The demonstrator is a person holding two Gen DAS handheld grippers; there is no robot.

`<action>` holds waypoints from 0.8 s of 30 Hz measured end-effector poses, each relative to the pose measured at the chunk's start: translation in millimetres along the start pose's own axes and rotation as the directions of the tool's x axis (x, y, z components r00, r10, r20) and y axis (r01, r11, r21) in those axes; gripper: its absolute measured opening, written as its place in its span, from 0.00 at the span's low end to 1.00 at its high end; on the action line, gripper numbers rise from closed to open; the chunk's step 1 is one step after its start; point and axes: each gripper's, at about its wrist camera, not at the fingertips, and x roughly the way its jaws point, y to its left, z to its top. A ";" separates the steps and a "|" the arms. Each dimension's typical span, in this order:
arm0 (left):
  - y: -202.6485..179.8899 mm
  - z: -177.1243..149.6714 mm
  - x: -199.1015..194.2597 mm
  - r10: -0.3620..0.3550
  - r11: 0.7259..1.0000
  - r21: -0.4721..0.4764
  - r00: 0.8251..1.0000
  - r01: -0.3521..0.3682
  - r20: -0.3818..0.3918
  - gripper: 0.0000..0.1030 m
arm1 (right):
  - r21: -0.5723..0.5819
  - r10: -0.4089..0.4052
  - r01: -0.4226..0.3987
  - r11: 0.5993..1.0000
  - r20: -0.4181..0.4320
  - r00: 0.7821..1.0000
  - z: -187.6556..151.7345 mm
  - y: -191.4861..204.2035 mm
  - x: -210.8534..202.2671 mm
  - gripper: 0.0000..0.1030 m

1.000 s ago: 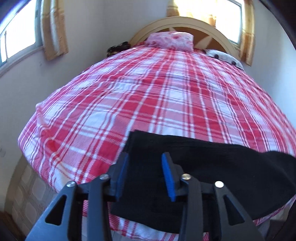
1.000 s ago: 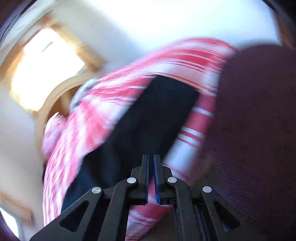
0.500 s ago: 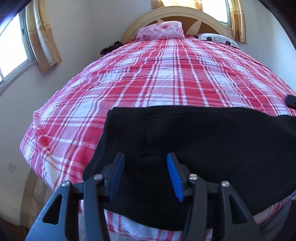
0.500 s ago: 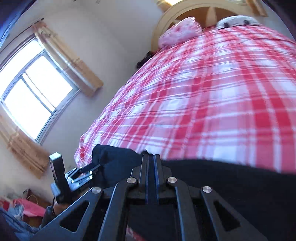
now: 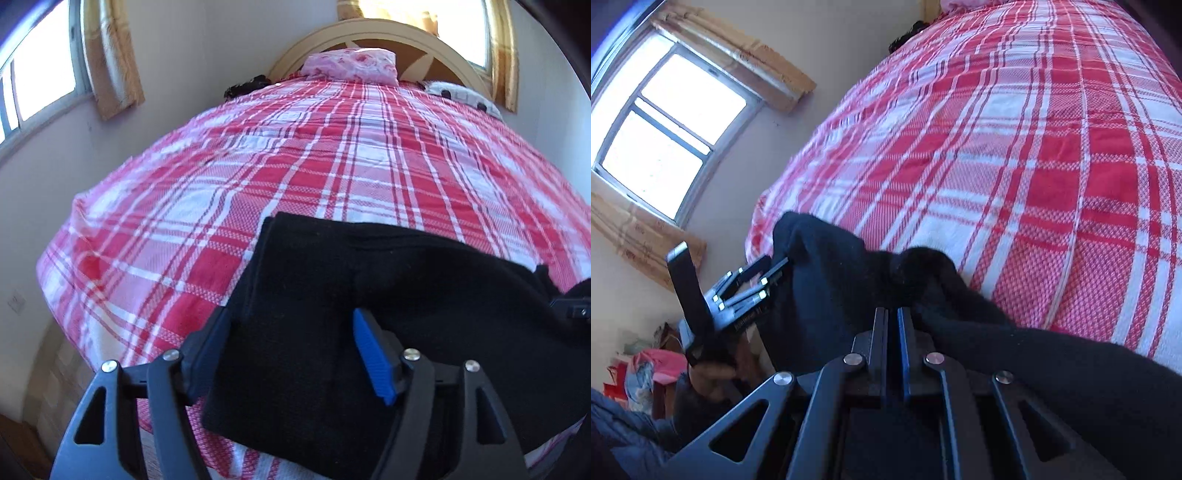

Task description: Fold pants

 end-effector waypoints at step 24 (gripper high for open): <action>-0.2 -2.1 -1.1 -0.006 1.000 0.001 1.000 0.006 0.004 0.72 | -0.049 -0.173 0.173 0.984 0.019 0.985 35.3 3.9 12.6 0.11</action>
